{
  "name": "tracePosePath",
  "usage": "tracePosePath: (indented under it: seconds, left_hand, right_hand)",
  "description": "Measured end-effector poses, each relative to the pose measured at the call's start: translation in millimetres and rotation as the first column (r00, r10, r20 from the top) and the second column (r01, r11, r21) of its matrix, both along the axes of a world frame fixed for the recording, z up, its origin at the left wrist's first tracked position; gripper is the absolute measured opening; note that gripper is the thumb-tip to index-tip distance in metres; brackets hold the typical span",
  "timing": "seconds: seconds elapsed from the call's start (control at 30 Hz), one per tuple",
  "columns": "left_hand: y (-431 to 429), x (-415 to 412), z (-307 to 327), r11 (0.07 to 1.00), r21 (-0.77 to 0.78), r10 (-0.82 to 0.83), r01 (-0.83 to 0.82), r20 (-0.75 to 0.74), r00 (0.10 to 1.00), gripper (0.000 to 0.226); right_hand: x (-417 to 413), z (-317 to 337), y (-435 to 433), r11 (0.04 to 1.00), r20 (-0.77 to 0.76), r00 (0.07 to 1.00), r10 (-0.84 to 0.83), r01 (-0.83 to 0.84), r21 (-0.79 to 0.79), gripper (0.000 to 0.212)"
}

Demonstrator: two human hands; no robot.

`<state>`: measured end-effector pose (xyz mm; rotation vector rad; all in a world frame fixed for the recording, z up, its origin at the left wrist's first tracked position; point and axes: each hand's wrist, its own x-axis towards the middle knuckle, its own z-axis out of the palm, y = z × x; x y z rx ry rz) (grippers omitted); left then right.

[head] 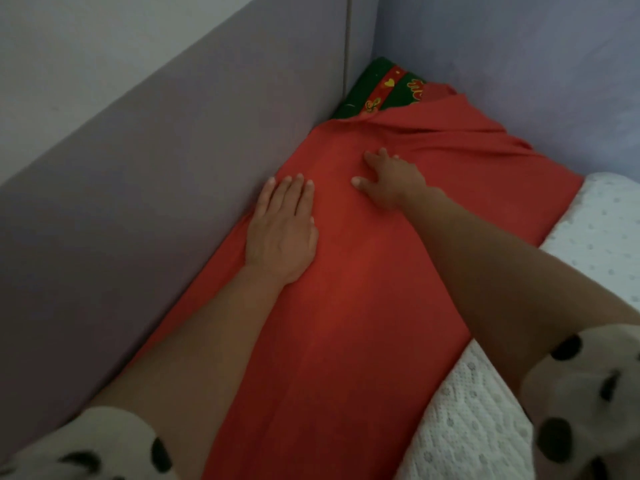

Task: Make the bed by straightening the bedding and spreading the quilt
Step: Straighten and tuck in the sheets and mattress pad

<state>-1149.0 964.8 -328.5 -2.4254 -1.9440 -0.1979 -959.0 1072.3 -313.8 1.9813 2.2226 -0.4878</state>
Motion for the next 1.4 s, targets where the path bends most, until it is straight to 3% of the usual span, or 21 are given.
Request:
tracePosePath:
  seconds: [0.17,0.33,0.5,0.6,0.7,1.0,1.27,1.4]
  left_hand:
    - [47.5,37.2,-0.7,0.996,-0.050,-0.064,0.068,0.090,0.994,0.057]
    - [73.2,50.4,-17.3,0.998,-0.003,-0.059,0.059,0.000,0.998,0.060]
    - [76.9,50.8,-32.0,0.999,0.003,-0.038,0.038,-0.005,0.999,0.065]
    - [76.3,50.6,-32.2,0.999,-0.003,-0.044,0.044,0.015,0.999,0.065]
    - [76.9,50.3,-33.1,0.999,-0.023,-0.039,0.039,0.003,0.999,0.065]
    - [76.6,49.7,-34.2,0.998,-0.050,-0.035,0.036,0.005,0.999,0.064]
    - [77.2,50.0,-31.4,0.997,-0.064,-0.037,0.037,0.007,0.999,0.065]
    - [77.0,50.1,-28.9,0.996,-0.081,-0.044,0.046,0.025,0.999,0.064]
  right_hand:
    - [22.3,9.1,13.9,0.996,-0.139,0.990,0.034,-0.044,-0.073,0.051]
    - [43.0,17.4,24.7,0.998,-0.277,0.959,0.059,-0.059,0.008,0.042]
    - [61.6,24.9,52.8,0.972,-0.519,0.850,-0.092,0.190,0.140,0.030]
    - [71.5,24.4,67.4,0.898,-0.356,0.935,-0.004,0.160,0.410,0.029]
    - [77.5,26.0,84.1,0.855,-0.273,0.962,-0.015,0.154,0.496,0.028]
    - [76.1,38.7,108.0,0.938,0.030,0.999,0.022,-0.031,0.345,0.037]
    - [82.7,37.8,105.9,0.950,0.176,0.984,0.024,-0.077,0.303,0.030]
    - [83.8,34.6,99.8,0.953,0.181,0.983,-0.039,-0.018,0.302,0.028]
